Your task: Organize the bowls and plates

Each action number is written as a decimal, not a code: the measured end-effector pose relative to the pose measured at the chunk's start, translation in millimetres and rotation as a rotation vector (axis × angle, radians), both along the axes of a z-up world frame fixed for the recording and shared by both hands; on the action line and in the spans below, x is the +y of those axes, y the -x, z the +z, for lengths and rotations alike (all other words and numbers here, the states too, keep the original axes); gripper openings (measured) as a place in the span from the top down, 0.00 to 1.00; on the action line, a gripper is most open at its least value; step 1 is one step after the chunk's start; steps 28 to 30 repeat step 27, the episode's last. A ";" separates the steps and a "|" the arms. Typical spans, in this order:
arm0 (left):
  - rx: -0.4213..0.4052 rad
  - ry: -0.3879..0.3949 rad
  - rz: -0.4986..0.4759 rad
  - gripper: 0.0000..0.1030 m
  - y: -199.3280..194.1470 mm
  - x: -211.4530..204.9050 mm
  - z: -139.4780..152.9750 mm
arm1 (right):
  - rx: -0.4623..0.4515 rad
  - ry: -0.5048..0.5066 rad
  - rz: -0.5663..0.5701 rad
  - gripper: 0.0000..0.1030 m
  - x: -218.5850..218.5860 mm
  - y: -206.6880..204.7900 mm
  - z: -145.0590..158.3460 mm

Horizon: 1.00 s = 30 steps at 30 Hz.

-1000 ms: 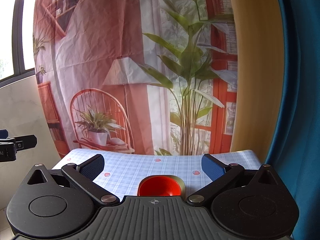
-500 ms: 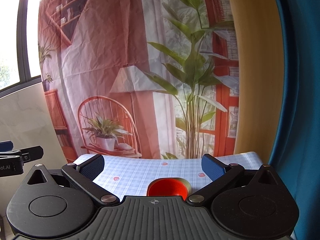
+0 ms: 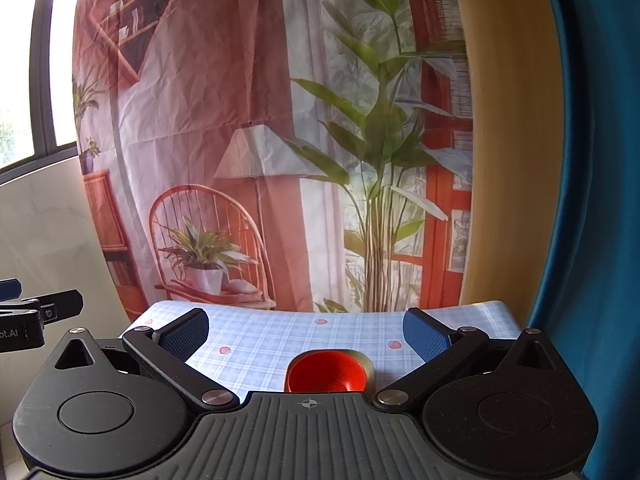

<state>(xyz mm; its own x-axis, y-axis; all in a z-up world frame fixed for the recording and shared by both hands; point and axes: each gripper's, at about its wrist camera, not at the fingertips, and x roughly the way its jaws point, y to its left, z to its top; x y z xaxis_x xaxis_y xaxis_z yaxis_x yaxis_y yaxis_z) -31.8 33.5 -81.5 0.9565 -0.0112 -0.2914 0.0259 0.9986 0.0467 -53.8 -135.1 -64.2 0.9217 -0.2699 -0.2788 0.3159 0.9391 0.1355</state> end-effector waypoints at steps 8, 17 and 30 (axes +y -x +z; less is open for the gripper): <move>0.003 -0.003 -0.004 0.00 -0.3 0.8 0.7 | 0.000 -0.001 -0.001 0.00 -1.9 -0.4 0.3; 0.006 0.004 -0.015 0.00 -0.8 -1.0 -0.7 | 0.008 0.000 -0.005 0.00 -4.5 0.4 1.2; 0.008 0.009 -0.029 0.00 0.2 -2.0 -3.6 | 0.016 0.000 -0.011 0.00 -6.7 0.5 -2.4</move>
